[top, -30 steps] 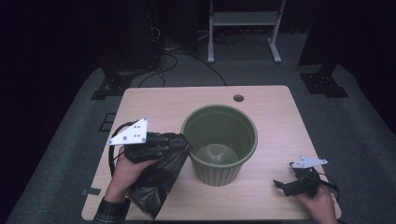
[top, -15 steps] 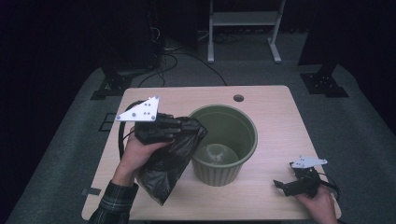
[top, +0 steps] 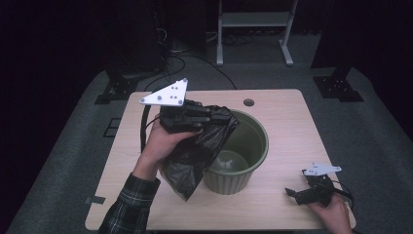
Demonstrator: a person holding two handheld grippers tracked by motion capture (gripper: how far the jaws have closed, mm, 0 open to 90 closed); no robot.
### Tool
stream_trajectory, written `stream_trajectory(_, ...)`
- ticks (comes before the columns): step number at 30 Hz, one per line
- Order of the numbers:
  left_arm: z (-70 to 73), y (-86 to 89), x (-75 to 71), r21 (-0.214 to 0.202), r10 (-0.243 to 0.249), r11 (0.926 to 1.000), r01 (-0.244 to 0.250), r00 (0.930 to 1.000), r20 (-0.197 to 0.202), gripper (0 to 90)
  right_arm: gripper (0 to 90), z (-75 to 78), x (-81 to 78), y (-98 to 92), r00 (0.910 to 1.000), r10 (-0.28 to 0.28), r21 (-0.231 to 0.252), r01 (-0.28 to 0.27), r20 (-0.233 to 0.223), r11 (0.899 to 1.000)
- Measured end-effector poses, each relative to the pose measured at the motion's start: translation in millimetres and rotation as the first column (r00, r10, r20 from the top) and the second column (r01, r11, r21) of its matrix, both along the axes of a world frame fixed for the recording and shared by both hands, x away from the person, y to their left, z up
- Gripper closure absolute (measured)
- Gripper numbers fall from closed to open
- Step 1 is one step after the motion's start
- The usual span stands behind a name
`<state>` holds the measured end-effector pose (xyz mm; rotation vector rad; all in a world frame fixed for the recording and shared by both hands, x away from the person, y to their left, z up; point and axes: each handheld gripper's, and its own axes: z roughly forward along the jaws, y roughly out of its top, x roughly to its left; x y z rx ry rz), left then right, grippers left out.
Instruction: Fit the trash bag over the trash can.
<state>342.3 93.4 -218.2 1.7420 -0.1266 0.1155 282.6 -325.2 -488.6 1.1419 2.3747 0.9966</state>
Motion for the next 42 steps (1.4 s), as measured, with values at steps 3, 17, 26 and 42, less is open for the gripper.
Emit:
stream_trajectory(3, 5.6, -11.4, 2.8, -0.003, -0.016, 0.9999, 0.016, 0.9999, 0.004, 87.7, 0.0, 0.0, 0.0, 0.0, 1.0, 0.0, -0.001, 0.0, 0.0, 1.0)
stream_trajectory(17, 27.0, -56.8, 12.7, -0.049, -0.097, 0.9942, 0.096, 0.9952, -0.013, 87.7, 0.0, 0.0, 0.0, 0.1, 1.0, -0.002, 0.001, 0.002, -0.001, 1.0)
stream_trajectory(26, 30.7, -77.9, 14.3, -0.05, -0.116, 0.9921, 0.115, 0.9931, -0.017, 87.7, 0.0, 0.0, 0.1, 0.0, 1.0, -0.001, 0.0, 0.001, 0.001, 1.0)
stream_trajectory(42, -8.0, -47.8, 23.2, 0.016, -0.033, 0.9993, 0.034, 0.996, -0.083, 86.5, 0.0, 0.0, 0.0, 0.1, 1.0, -0.001, 0.0, 0.001, 0.0, 1.0)
